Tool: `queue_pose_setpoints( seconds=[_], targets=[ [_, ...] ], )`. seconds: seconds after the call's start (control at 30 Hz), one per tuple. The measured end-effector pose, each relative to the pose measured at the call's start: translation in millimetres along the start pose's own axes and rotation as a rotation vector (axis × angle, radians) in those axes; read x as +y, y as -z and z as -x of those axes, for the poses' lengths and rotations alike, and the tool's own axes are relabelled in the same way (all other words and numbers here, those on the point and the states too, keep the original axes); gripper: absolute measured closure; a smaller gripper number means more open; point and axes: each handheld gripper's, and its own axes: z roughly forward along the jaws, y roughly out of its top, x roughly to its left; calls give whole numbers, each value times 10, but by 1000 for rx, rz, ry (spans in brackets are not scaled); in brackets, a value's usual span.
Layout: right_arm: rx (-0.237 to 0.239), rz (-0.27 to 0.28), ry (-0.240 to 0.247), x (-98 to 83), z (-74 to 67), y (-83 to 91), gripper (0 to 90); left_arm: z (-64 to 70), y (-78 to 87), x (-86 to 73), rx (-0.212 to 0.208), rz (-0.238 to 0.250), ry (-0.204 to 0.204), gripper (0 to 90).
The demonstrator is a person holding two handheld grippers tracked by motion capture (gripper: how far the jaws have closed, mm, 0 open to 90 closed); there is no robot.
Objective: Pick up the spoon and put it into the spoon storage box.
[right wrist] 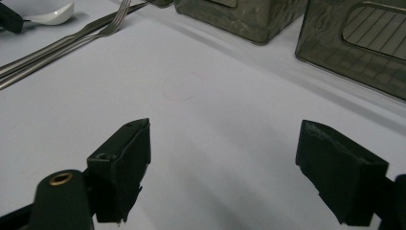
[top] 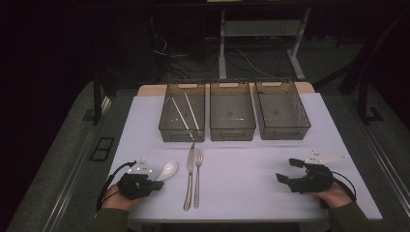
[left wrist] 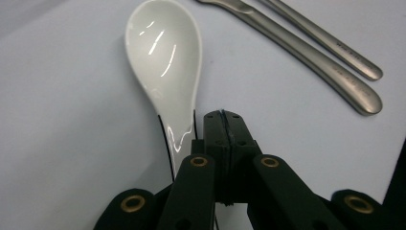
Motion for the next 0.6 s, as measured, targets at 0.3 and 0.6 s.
queue_pose_setpoints(
  seconds=[0.3,0.6],
  targets=[
    [4,-2,3,0,-3,-5,193,-84,51,-40,72,-16,3,887],
    [3,-4,6,0,-2,-14,193,-120,107,83,29,145,10,754]
  ],
)
